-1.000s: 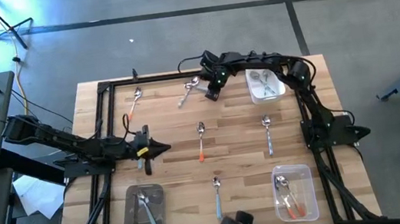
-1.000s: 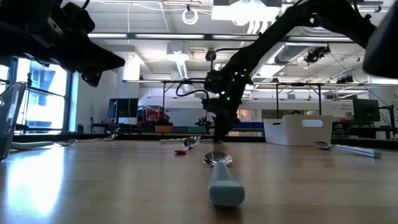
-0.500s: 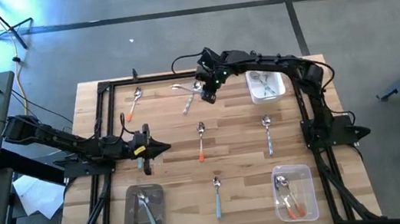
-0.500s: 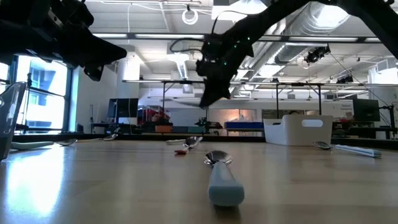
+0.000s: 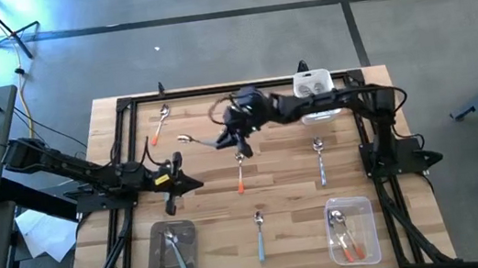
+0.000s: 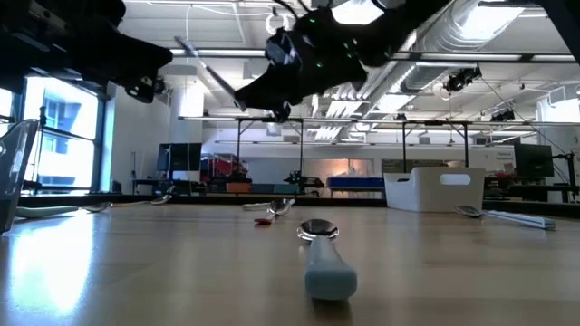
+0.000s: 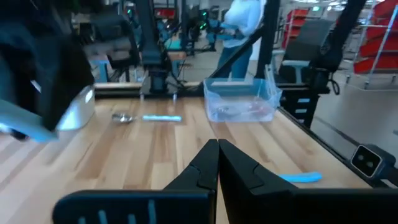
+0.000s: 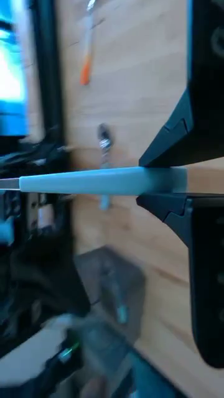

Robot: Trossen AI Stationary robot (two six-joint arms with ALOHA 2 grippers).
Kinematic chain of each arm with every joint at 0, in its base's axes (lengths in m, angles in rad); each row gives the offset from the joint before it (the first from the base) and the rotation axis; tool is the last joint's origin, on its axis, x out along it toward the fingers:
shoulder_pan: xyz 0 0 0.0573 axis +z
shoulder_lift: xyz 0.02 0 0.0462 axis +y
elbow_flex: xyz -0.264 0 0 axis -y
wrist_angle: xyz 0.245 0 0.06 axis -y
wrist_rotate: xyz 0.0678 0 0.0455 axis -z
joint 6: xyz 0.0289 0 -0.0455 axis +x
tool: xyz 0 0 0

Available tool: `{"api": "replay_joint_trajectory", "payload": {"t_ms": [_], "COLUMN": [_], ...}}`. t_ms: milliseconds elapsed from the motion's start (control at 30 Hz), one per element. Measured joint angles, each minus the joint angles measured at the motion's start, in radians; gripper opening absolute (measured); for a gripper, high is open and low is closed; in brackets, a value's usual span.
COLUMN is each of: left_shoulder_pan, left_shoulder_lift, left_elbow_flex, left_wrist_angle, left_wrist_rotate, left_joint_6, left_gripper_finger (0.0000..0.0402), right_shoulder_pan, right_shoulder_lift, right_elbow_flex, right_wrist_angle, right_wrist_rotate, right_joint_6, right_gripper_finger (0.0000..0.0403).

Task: Sort silverware by color (type)
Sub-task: Put the light blue spoon into the black bin

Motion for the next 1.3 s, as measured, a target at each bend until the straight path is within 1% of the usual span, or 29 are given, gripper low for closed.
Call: {"api": "replay_joint_trajectory", "payload": {"t_ms": [100,200,267,300,367,433,567,700,833,967,1033,1133,1233,1300], "left_shoulder_pan": [0.000,0.010,0.024,0.033,0.051,0.071,0.105,0.133,0.150,0.164,0.167,0.181,0.180,0.177], "left_shoulder_lift": [-0.008,-0.002,0.011,0.017,0.031,0.061,0.146,0.209,0.239,0.254,0.266,0.282,0.306,0.320], "left_elbow_flex": [0.000,0.000,0.006,0.016,0.044,0.078,0.156,0.214,0.250,0.282,0.296,0.318,0.345,0.360], "left_wrist_angle": [0.011,0.026,0.066,0.069,0.067,0.065,0.062,0.061,0.060,0.074,0.083,0.087,0.087,0.087], "left_wrist_rotate": [0.003,0.001,0.003,0.006,0.020,0.073,0.169,0.240,0.257,0.353,0.358,0.365,0.420,0.435], "left_joint_6": [0.030,0.072,0.072,0.073,0.080,0.083,0.083,0.099,0.122,0.121,0.119,0.120,0.117,0.115], "left_gripper_finger": [0.0011,0.0035,0.0058,0.0071,0.0099,0.0126,0.0170,0.0193,0.0197,0.0197,0.0193,0.0180,0.0161,0.0146], "right_shoulder_pan": [0.033,0.087,0.132,0.155,0.194,0.225,0.254,0.259,0.272,0.277,0.275,0.278,0.281,0.280], "right_shoulder_lift": [-0.015,-0.005,0.020,0.028,0.034,0.032,0.033,0.033,0.033,0.033,0.033,0.033,0.033,0.033], "right_elbow_flex": [-0.215,-0.375,-0.446,-0.468,-0.482,-0.471,-0.415,-0.375,-0.358,-0.357,-0.357,-0.357,-0.357,-0.357], "right_wrist_angle": [0.435,0.866,1.026,1.057,1.099,1.098,1.042,0.993,0.981,0.980,0.981,0.981,0.983,0.983], "right_wrist_rotate": [-0.023,-0.016,0.024,0.052,0.109,0.150,0.165,0.153,0.141,0.124,0.119,0.119,0.115,0.115], "right_joint_6": [0.110,0.204,0.216,0.222,0.216,0.211,0.175,0.177,0.170,0.166,0.170,0.172,0.170,0.171], "right_gripper_finger": [0.0035,0.0035,0.0035,0.0035,0.0035,0.0035,0.0035,0.0035,0.0035,0.0035,0.0036,0.0036,0.0037,0.0037]}}
